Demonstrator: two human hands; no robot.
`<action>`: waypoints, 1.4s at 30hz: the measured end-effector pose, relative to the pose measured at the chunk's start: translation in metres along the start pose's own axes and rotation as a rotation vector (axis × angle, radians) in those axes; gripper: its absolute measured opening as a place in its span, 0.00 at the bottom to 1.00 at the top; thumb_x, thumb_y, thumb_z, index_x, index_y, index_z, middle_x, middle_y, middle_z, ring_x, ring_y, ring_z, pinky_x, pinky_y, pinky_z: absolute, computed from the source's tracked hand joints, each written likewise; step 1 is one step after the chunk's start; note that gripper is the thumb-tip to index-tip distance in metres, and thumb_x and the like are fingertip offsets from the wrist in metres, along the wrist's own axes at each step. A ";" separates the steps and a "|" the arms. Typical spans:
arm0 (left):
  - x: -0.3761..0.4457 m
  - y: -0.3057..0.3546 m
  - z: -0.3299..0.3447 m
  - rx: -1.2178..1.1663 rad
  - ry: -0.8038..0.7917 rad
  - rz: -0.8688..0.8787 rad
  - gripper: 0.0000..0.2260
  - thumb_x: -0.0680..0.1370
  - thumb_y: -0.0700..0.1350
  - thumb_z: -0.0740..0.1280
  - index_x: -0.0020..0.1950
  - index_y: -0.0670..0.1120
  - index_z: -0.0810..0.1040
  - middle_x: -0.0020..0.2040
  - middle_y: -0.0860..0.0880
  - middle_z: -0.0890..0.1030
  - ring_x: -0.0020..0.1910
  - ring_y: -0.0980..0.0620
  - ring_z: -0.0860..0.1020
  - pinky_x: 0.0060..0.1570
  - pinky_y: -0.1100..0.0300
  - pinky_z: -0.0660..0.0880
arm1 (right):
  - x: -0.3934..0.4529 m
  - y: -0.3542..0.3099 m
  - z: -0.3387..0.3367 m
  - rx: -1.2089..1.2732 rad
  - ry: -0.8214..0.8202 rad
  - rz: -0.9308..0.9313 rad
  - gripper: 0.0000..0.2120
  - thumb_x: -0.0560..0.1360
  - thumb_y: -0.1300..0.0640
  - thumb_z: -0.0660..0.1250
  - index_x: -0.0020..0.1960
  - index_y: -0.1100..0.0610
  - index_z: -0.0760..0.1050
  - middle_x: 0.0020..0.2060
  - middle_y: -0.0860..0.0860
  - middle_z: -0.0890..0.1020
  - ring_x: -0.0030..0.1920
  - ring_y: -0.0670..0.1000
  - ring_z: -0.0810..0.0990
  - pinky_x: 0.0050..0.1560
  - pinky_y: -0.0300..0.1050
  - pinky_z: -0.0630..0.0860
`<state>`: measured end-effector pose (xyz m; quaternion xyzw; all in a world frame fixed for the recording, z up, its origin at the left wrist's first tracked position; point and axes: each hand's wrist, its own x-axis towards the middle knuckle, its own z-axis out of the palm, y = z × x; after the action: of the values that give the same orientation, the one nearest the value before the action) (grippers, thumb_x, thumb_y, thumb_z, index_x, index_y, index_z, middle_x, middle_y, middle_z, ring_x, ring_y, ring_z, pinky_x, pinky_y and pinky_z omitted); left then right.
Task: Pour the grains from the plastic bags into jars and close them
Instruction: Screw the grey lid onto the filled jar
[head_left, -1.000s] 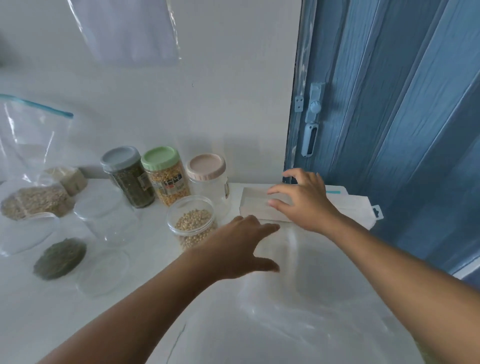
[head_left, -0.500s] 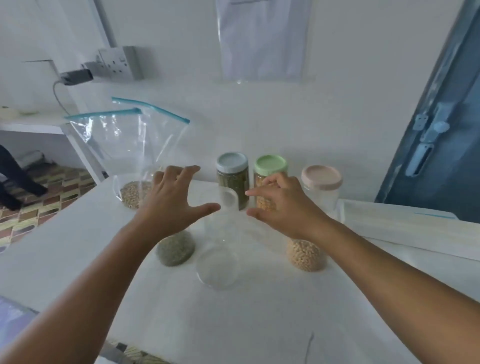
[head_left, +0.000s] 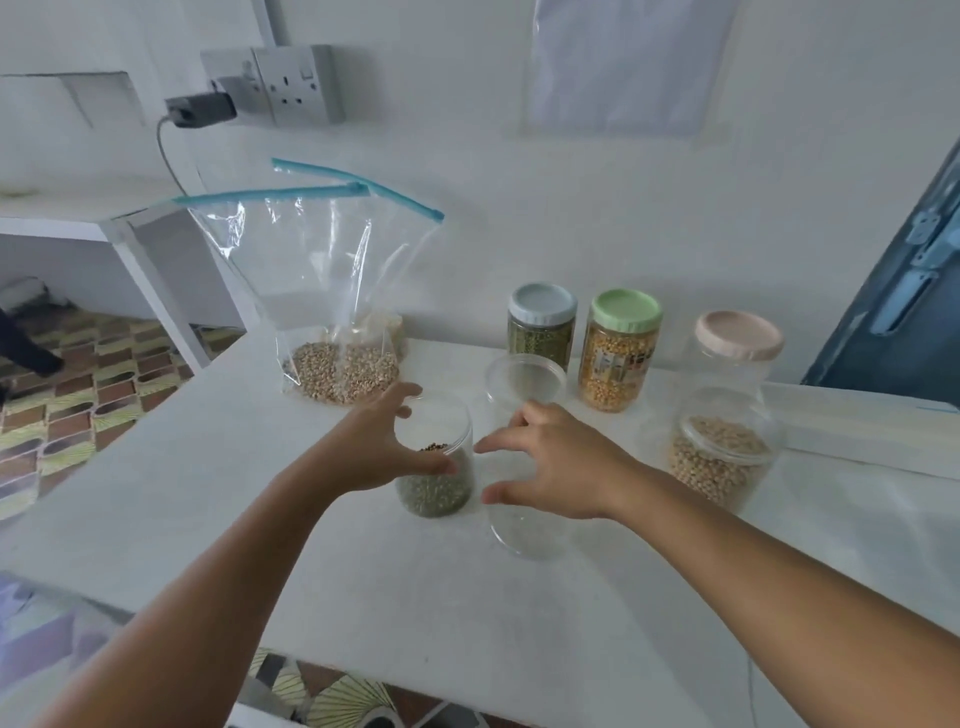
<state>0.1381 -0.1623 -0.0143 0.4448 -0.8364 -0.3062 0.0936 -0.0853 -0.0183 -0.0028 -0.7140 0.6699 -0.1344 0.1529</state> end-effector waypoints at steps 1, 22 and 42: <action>0.001 -0.001 0.001 -0.016 0.003 0.007 0.53 0.59 0.69 0.81 0.79 0.58 0.63 0.67 0.52 0.74 0.61 0.51 0.76 0.57 0.53 0.76 | -0.002 -0.001 0.002 -0.019 -0.043 0.007 0.31 0.73 0.31 0.71 0.73 0.36 0.72 0.61 0.43 0.69 0.65 0.45 0.68 0.67 0.49 0.72; 0.005 -0.008 0.008 -0.130 -0.007 -0.002 0.51 0.60 0.66 0.82 0.78 0.60 0.62 0.68 0.52 0.72 0.63 0.47 0.75 0.60 0.50 0.76 | -0.019 0.023 0.039 -0.168 -0.271 0.133 0.42 0.71 0.32 0.73 0.80 0.37 0.58 0.76 0.54 0.55 0.75 0.58 0.55 0.74 0.56 0.62; -0.003 -0.029 0.020 -0.373 0.010 0.040 0.62 0.54 0.63 0.86 0.82 0.55 0.58 0.69 0.55 0.73 0.70 0.44 0.72 0.65 0.46 0.74 | 0.000 -0.027 -0.002 0.142 0.108 0.087 0.55 0.65 0.34 0.79 0.79 0.43 0.48 0.73 0.55 0.68 0.74 0.55 0.66 0.70 0.55 0.71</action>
<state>0.1518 -0.1634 -0.0471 0.4043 -0.7736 -0.4517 0.1847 -0.0617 -0.0166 0.0100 -0.6631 0.6965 -0.2131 0.1726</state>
